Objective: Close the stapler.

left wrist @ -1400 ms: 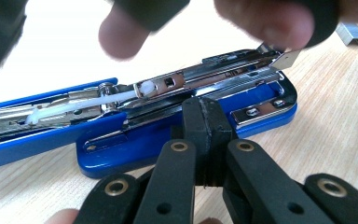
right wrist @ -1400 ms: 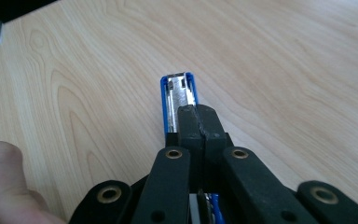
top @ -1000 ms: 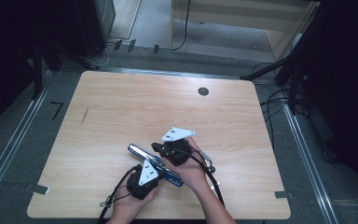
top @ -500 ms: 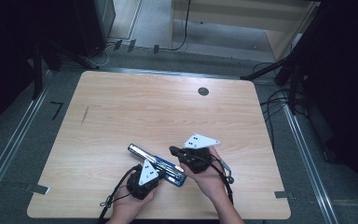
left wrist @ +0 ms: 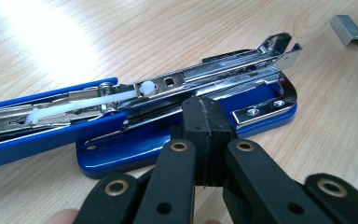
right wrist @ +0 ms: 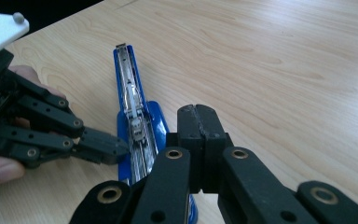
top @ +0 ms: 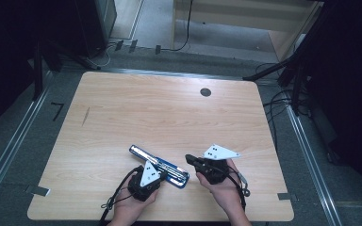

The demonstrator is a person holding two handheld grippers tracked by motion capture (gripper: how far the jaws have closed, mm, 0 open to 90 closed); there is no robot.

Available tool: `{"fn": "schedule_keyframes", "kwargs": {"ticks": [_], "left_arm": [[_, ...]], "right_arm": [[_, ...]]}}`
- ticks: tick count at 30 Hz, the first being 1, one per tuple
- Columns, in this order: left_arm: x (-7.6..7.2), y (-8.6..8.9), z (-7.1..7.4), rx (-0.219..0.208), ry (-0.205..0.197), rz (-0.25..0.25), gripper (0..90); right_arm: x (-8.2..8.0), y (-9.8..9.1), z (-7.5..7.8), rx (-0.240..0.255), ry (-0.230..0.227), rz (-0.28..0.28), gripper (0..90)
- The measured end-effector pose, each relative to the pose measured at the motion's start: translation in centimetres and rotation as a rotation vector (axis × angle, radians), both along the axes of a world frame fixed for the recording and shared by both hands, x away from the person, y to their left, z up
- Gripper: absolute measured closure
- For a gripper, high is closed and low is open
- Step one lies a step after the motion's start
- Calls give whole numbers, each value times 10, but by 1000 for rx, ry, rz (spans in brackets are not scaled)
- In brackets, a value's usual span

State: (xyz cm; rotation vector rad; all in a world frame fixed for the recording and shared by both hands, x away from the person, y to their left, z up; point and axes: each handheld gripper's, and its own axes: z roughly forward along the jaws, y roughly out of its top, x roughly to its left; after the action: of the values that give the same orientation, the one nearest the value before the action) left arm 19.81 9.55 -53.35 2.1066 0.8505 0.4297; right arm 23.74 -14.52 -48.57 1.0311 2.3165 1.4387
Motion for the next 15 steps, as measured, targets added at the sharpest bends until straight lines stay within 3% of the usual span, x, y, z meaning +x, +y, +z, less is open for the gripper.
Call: {"fn": "schedule_keyframes", "kwargs": {"ticks": [15], "left_arm": [[0, 0, 0, 0, 3, -2, 900]], "right_arm": [[-26, -40, -19, 9, 28, -68, 900]]}}
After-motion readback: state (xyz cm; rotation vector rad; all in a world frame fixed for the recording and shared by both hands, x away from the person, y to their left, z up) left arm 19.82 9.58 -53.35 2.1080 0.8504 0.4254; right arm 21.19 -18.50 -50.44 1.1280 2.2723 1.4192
